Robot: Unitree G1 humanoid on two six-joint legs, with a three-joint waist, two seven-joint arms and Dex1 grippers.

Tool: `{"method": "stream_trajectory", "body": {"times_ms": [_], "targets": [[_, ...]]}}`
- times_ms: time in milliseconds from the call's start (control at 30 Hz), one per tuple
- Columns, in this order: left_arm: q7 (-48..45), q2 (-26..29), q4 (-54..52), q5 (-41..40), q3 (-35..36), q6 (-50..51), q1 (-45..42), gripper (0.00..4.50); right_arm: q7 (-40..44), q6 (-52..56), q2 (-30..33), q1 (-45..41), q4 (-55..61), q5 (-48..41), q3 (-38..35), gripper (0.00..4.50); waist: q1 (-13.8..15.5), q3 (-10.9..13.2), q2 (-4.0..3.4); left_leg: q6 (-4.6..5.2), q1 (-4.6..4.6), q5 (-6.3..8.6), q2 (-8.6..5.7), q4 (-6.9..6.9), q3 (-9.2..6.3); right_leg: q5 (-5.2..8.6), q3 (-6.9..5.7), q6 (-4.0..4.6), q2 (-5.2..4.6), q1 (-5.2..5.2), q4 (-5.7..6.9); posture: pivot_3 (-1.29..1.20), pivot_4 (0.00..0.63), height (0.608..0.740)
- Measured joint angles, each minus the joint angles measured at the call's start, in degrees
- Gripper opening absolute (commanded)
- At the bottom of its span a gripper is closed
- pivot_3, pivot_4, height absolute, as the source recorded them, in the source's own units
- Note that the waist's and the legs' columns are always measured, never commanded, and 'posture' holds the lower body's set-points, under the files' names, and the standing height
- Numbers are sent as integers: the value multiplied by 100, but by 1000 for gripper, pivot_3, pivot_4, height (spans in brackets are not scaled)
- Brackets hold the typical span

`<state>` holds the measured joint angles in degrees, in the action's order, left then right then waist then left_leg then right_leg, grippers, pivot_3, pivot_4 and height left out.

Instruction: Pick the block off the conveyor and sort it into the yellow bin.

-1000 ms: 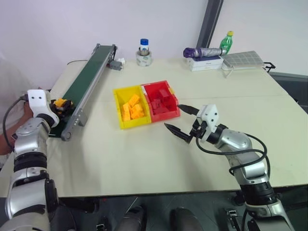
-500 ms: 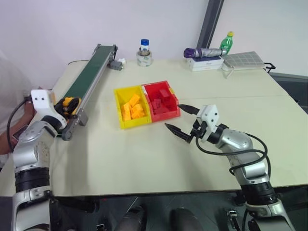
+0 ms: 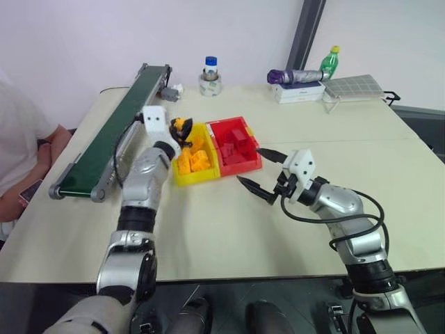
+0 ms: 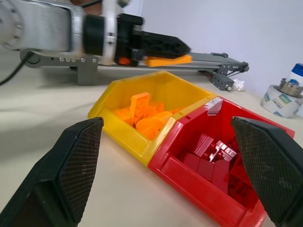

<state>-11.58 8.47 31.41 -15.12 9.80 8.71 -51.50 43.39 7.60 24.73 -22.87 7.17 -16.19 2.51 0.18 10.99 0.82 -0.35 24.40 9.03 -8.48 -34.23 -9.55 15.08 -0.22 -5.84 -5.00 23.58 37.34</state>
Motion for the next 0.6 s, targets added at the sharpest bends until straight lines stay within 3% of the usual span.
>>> {"method": "stream_trajectory", "body": {"times_ms": [133,167,367,533,600], "targets": [[54,-174,549,113,5,-559,-289,4217,-92,0,0,107,82,21,-3,4500,15,0,0,0,0,0,-1,0,0,-1,-1,-2,0,-1,-2,0,150,740],[27,-197,574,110,5,-607,-292,4452,-116,1,0,131,106,22,-4,4500,12,0,0,0,0,0,0,0,0,-1,0,-2,0,-1,-2,0,150,740],[-443,-59,129,-30,-6,-622,-47,4452,-196,7,-6,195,170,21,0,4500,-63,0,0,1,0,-1,0,0,-1,-1,0,-2,2,-1,0,0,150,740],[-1406,671,-1286,-506,3,181,826,4452,-193,4,13,210,163,17,-18,4500,-128,0,0,1,-1,-1,5,2,-1,-2,3,0,7,4,7,0,150,740],[-1923,1249,-2095,-769,-17,679,1318,4452,-153,-6,12,208,166,11,-7,4500,-149,0,0,1,-1,-1,7,4,1,-3,7,3,8,7,7,0,150,740]]}}
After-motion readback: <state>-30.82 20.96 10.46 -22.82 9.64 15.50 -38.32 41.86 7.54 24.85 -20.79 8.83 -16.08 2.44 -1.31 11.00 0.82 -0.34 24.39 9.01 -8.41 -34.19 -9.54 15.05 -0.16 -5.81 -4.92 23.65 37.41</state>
